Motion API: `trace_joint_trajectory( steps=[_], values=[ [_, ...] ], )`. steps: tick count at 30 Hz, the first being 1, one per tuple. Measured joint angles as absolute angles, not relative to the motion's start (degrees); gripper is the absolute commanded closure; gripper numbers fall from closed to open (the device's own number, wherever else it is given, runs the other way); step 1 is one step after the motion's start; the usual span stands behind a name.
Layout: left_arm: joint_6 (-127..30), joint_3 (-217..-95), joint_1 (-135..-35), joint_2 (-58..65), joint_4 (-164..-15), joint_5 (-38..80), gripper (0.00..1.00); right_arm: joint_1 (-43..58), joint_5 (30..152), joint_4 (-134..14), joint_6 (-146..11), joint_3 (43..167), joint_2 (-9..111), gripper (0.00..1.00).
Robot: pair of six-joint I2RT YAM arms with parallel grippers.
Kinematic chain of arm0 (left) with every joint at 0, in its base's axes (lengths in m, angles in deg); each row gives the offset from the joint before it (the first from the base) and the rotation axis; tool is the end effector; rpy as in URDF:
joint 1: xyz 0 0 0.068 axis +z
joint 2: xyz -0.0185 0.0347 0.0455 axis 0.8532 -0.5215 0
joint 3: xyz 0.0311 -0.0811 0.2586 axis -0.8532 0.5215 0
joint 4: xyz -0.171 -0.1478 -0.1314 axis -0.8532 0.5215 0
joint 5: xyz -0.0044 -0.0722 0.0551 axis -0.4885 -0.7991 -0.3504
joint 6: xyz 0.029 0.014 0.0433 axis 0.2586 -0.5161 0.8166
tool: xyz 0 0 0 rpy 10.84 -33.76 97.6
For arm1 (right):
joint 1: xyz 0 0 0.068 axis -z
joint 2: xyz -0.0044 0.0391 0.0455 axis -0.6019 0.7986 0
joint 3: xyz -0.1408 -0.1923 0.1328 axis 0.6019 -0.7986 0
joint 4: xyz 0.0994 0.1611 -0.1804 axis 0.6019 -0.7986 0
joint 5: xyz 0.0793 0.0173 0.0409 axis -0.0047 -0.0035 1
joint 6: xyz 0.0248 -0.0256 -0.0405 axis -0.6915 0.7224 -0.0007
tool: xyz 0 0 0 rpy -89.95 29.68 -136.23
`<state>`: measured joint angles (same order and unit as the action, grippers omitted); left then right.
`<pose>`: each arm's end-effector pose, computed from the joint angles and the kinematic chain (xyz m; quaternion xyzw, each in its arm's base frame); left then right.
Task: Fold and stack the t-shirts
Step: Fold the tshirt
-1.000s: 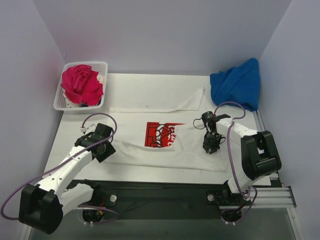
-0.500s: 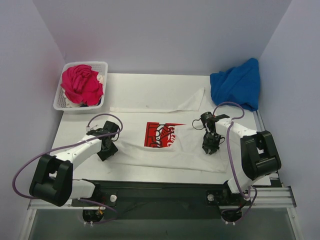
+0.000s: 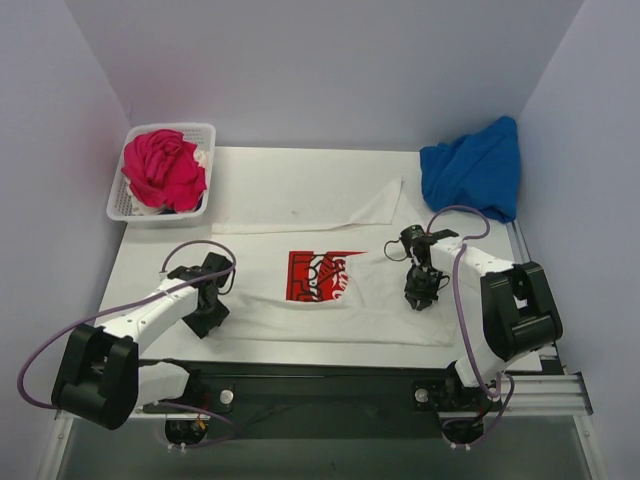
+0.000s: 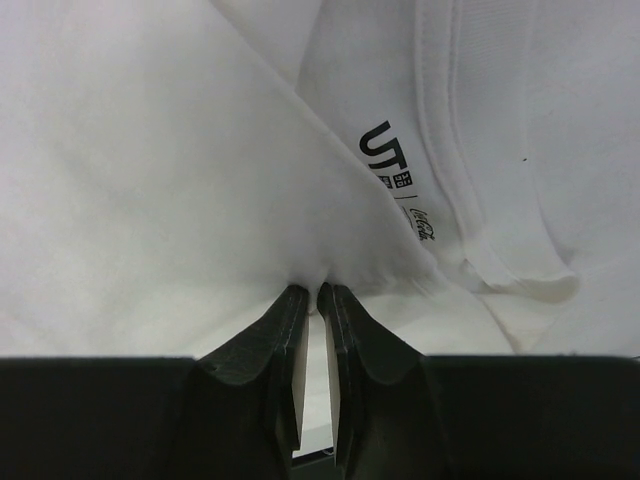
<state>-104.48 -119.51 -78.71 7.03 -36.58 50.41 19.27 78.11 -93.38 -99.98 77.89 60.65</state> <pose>0.1699 -0.0487 0.1619 -0.4005 0.8973 0.1103 0.1492 0.2606 0.0799 0.1513 0.1911 0.9728 0.0198 0.1297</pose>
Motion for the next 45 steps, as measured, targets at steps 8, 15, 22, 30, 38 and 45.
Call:
trace_joint_trajectory(
  steps=[8,15,22,30,38,45],
  values=[
    [-104.61,-118.89,-78.71,12.34,-31.49,50.60,0.50,19.27,77.70,-94.14,-100.99,76.90,59.43,0.86],
    [-99.76,-126.39,-77.79,17.24,-33.68,55.19,0.49,19.27,76.04,-98.41,-101.08,77.23,55.02,0.83],
    [-93.97,-127.05,-73.40,13.57,-51.97,57.01,0.54,19.27,74.07,-99.63,-99.68,83.33,52.87,0.82],
    [-92.02,-124.34,-68.59,0.41,-73.50,56.53,0.51,18.53,73.59,-99.13,-98.26,85.10,52.87,0.81],
    [-94.34,-124.88,-66.03,-11.44,-86.37,52.74,0.49,17.78,73.66,-98.12,-97.88,85.12,53.07,0.81],
    [-96.35,-129.19,-65.86,-16.33,-91.55,50.71,0.49,17.39,73.68,-97.51,-97.91,85.14,54.03,0.82]
  ],
)
